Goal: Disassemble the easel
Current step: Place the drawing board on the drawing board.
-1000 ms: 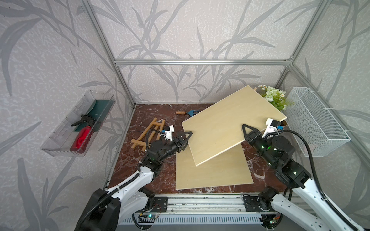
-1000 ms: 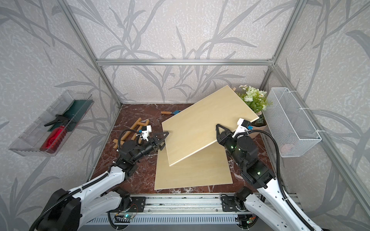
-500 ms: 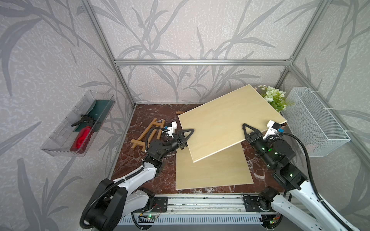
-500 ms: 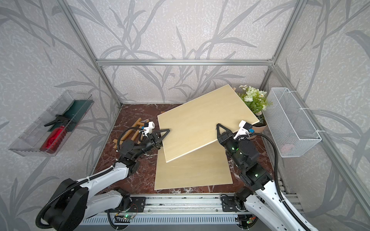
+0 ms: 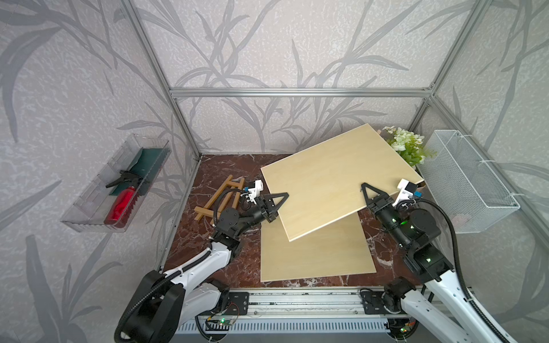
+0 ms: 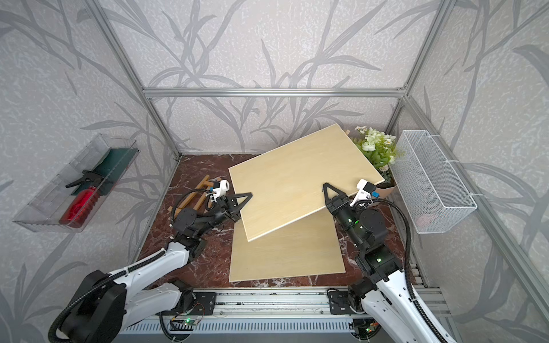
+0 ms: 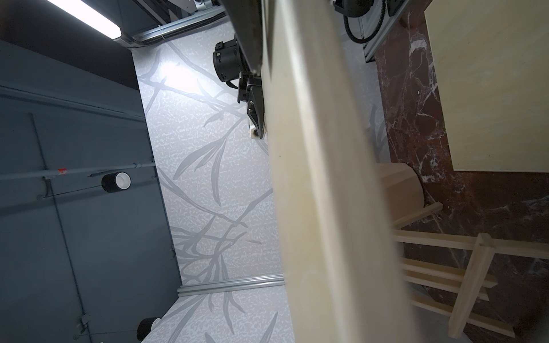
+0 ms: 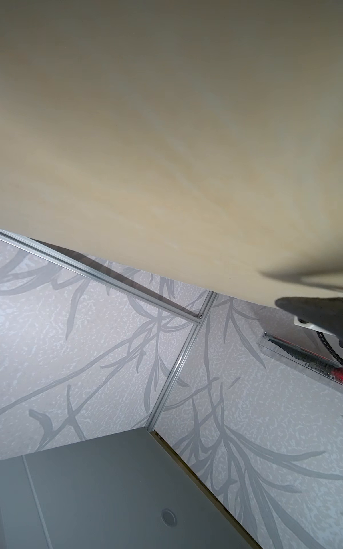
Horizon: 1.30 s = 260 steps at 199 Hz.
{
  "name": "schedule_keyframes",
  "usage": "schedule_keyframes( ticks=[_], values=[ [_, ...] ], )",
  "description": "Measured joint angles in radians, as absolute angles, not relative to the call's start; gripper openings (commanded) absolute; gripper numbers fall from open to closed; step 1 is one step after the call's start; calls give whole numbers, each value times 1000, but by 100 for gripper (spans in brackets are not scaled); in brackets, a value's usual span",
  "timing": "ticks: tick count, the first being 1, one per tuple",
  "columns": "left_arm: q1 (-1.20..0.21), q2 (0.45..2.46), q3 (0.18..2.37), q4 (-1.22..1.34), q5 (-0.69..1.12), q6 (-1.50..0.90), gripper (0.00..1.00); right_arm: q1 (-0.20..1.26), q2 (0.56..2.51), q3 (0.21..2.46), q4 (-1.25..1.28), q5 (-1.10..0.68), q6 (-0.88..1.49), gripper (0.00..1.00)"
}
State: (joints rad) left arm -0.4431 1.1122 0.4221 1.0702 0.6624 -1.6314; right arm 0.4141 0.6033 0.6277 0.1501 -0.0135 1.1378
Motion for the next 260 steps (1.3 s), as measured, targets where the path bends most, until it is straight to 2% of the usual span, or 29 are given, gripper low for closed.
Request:
schedule_keyframes(
  ticks=[55, 103, 158, 183, 260],
  values=[
    [-443, 1112, 445, 1069, 672, -1634, 22, 382, 609, 584, 235, -65, 1164, 0],
    [-443, 1112, 445, 1067, 659, -1633, 23, 379, 611, 572, 252, -70, 1162, 0],
    [-444, 1124, 447, 1068, 638, -1642, 12, 379, 611, 572, 251, -70, 1161, 0],
    [-445, 1131, 448, 1053, 624, -1662, 0, 378, 611, 566, 250, -72, 1149, 0],
    [-451, 1103, 448, 1014, 607, -1649, 0, 373, 603, 567, 236, -93, 1129, 0]
  ],
)
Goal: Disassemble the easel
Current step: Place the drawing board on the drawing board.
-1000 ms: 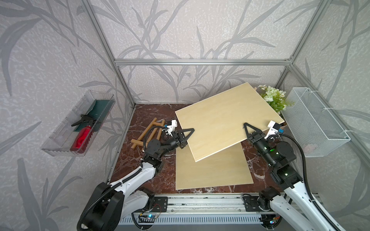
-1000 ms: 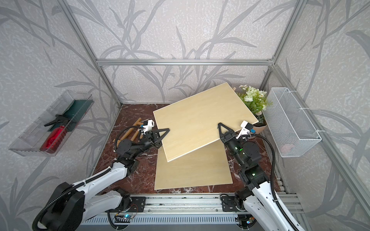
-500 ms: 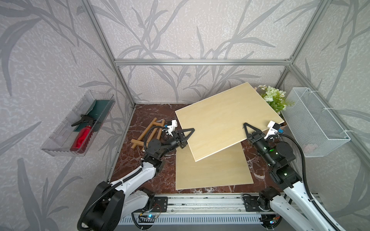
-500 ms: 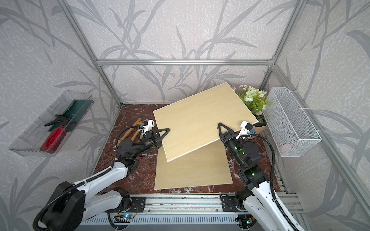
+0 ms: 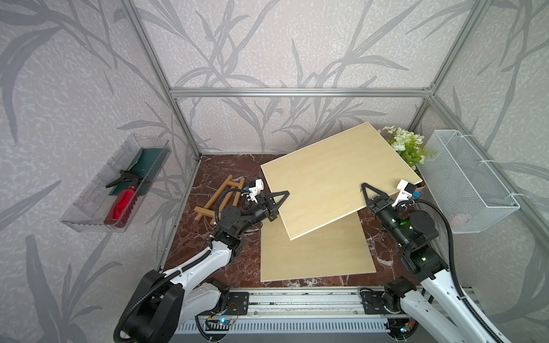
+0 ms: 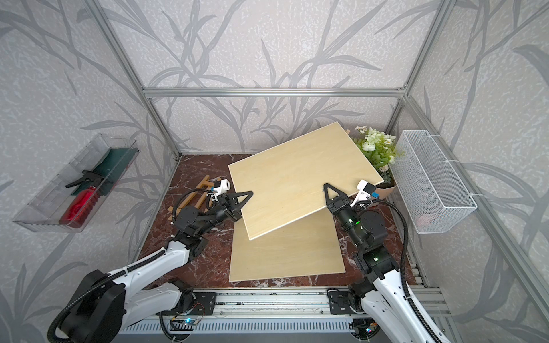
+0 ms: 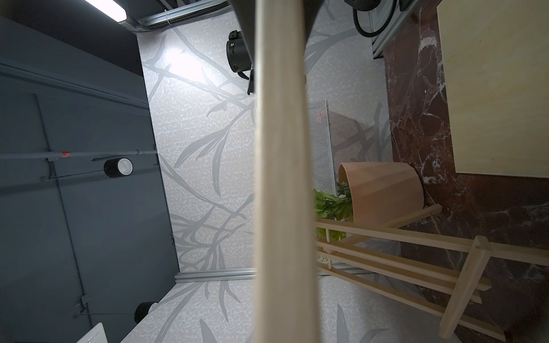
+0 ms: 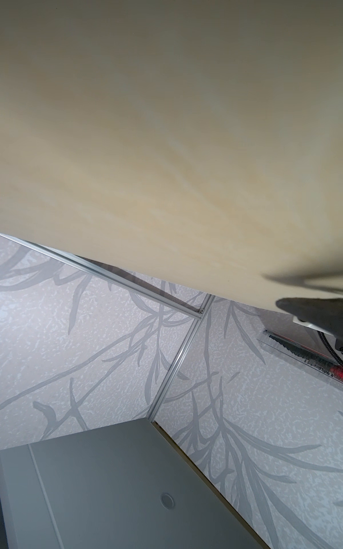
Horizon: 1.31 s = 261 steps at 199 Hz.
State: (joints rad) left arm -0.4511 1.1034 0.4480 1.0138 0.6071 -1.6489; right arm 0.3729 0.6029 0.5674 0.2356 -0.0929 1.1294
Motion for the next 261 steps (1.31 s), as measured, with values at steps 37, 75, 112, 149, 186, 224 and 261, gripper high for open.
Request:
schedule_keyframes(
  ticks=[37, 75, 112, 149, 186, 224, 261],
  values=[
    [-457, 1025, 448, 923, 599, -1626, 0, 373, 585, 577, 199, -113, 1135, 16],
    [-454, 946, 451, 850, 591, -1603, 0, 375, 562, 599, 138, -144, 1073, 56],
    [-440, 865, 457, 714, 572, -1563, 0, 375, 538, 622, 64, -155, 991, 73],
    [-405, 760, 471, 579, 576, -1527, 0, 375, 540, 682, -67, -158, 925, 80],
    [-306, 723, 471, 543, 608, -1548, 0, 374, 543, 735, -132, -157, 867, 87],
    [-208, 677, 489, 400, 628, -1555, 0, 374, 532, 780, -219, -112, 795, 88],
    [-176, 622, 525, 225, 640, -1507, 0, 374, 534, 854, -348, -27, 713, 88]
  ],
)
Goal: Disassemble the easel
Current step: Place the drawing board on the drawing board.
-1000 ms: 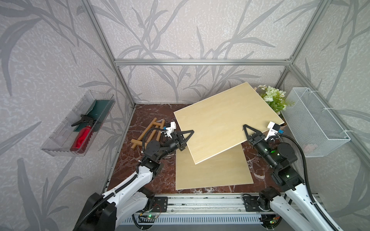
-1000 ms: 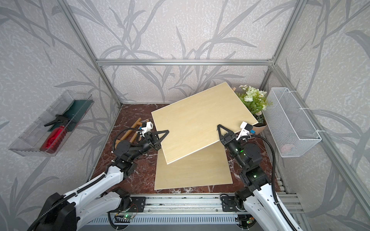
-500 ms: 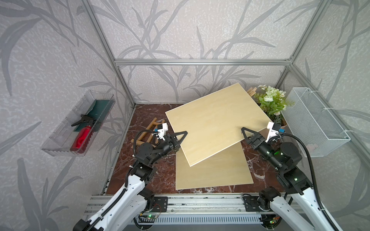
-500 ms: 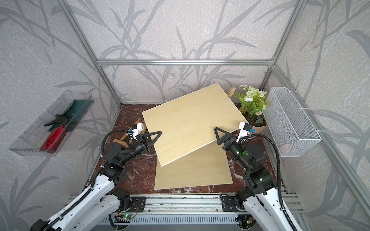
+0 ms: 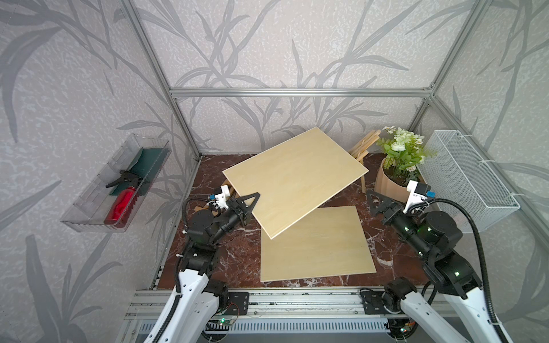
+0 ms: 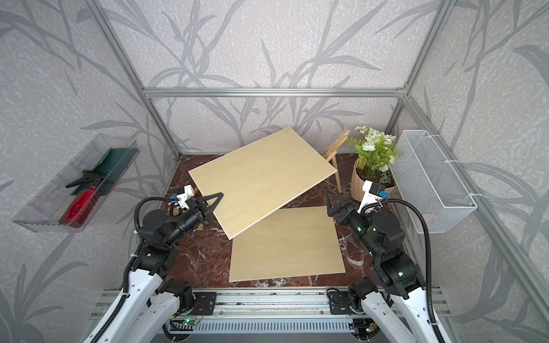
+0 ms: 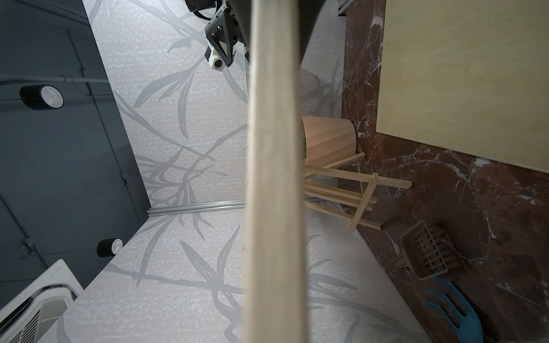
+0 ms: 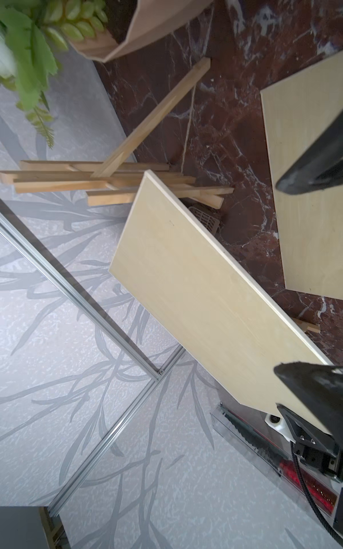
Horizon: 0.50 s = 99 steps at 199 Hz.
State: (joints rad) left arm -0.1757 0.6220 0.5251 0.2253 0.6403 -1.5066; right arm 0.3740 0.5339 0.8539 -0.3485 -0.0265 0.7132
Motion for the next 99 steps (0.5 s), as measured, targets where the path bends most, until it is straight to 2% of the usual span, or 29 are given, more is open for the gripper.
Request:
schedule_keyframes(
  ticks=[99],
  values=[
    [-134, 559, 654, -257, 770, -1279, 0, 374, 621, 921, -485, 51, 565, 88]
  ],
)
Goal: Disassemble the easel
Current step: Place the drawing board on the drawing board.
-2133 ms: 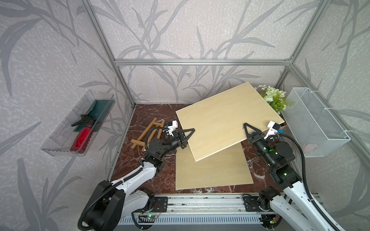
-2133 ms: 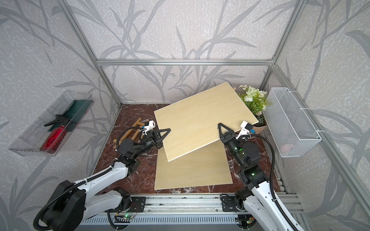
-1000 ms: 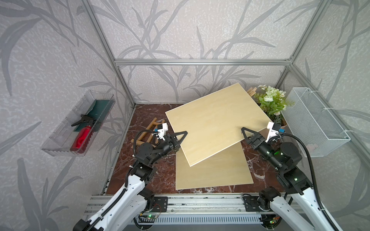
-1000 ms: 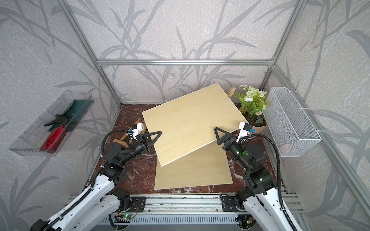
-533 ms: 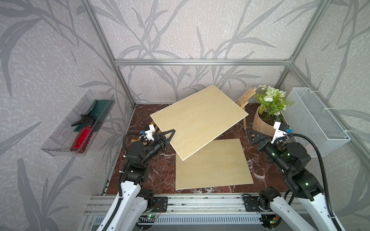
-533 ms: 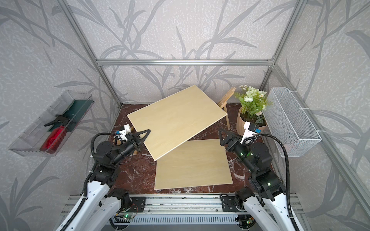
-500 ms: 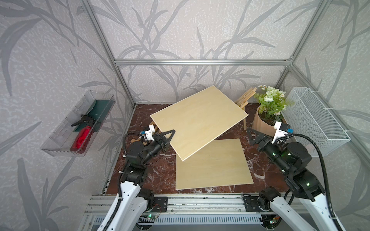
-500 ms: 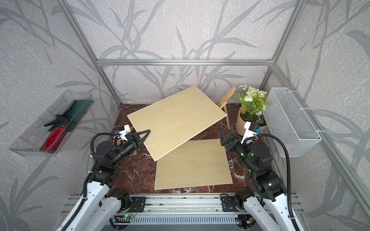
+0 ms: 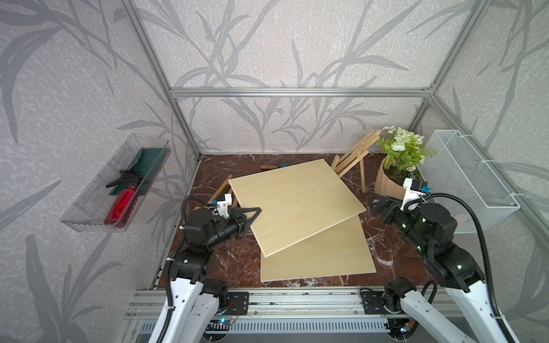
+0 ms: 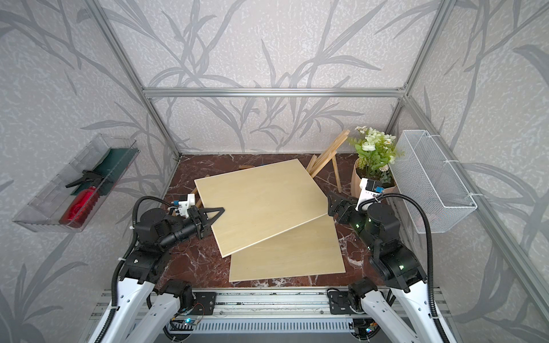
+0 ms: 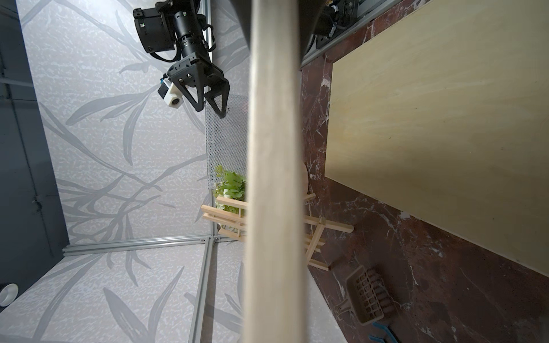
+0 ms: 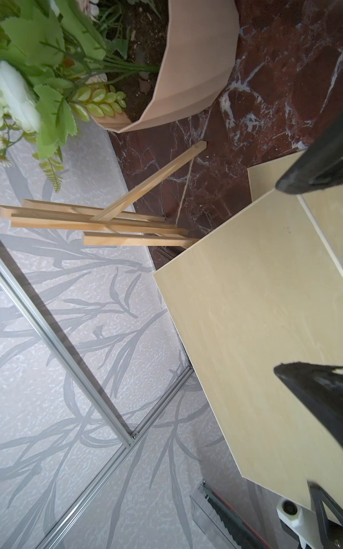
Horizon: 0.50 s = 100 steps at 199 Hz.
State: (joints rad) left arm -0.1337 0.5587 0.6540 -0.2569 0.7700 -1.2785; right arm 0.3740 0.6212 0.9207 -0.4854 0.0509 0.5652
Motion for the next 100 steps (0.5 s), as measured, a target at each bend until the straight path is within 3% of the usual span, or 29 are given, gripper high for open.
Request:
schedule_keyframes(
  ticks=[100],
  values=[
    [-130, 579, 736, -489, 838, -1075, 0, 374, 754, 839, -421, -75, 544, 88]
  ],
)
